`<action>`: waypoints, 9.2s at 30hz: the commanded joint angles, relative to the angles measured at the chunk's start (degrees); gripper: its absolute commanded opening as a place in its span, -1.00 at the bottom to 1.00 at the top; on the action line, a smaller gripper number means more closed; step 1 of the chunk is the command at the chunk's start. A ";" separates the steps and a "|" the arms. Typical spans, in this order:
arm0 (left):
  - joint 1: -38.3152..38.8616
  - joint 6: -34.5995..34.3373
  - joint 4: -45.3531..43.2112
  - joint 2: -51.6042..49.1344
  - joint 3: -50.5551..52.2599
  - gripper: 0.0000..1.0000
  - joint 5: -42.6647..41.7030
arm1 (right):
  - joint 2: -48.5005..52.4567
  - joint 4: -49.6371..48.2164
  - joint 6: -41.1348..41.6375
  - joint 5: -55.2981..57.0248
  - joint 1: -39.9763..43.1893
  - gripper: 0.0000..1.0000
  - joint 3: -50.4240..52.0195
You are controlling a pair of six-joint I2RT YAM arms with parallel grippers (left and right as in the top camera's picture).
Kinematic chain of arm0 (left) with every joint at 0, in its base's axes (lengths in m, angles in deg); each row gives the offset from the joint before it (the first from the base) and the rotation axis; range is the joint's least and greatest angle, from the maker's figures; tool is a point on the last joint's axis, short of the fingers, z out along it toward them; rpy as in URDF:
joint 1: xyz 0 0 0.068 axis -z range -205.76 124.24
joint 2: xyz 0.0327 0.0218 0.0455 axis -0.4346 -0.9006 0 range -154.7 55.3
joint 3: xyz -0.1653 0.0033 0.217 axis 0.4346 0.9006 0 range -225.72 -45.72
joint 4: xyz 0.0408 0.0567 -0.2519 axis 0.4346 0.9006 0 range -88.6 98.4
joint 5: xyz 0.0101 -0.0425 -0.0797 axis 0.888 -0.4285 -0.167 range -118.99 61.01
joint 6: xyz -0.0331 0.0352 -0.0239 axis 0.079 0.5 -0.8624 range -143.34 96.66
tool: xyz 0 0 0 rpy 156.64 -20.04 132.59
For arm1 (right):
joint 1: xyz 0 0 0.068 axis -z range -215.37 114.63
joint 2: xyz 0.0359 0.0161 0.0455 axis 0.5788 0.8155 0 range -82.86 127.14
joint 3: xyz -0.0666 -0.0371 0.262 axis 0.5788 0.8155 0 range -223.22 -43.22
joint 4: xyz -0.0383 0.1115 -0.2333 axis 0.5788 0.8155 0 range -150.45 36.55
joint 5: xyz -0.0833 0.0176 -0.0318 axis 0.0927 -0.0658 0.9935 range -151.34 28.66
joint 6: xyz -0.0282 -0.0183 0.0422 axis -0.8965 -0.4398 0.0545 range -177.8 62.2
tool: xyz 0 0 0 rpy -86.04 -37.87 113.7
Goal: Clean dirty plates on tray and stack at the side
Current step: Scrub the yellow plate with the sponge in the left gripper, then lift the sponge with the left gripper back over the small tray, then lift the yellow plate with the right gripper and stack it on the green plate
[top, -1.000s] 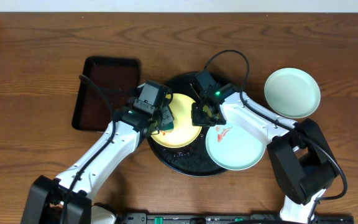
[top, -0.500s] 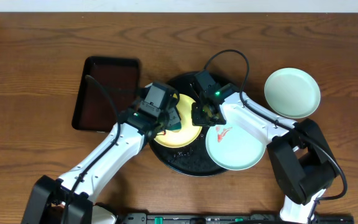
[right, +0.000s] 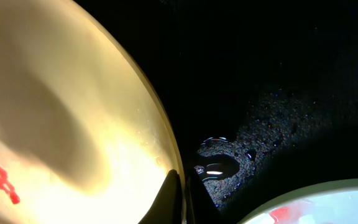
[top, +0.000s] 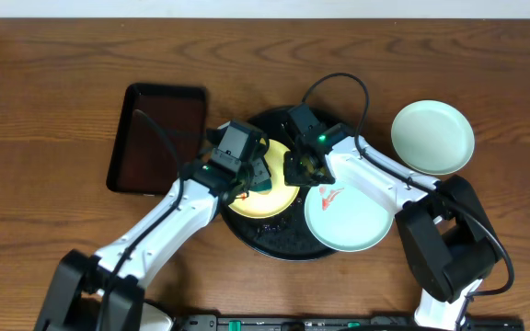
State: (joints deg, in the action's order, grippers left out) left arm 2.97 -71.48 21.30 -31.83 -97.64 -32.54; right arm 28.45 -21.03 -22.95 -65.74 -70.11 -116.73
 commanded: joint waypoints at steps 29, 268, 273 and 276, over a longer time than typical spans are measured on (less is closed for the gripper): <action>0.20 -3.26 1.49 -13.09 0.48 -0.85 8.02 | 0.39 0.26 -0.63 1.18 -0.57 -0.97 0.20; -14.73 0.90 22.88 13.03 0.22 -0.84 18.08 | -19.17 -0.48 -40.96 67.69 -16.48 -0.98 -7.48; -14.73 0.92 22.91 13.03 0.22 -0.85 18.08 | -19.17 4.07 -24.72 52.13 -9.35 -0.98 -7.48; -14.73 0.90 22.88 13.03 0.22 -0.84 18.08 | -19.17 5.25 -20.39 33.86 -0.59 -0.97 -7.45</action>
State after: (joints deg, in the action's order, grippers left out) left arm -11.45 -71.29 44.39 -18.85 -98.08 -14.95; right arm 10.61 -16.42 -53.53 -12.39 -78.59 -123.23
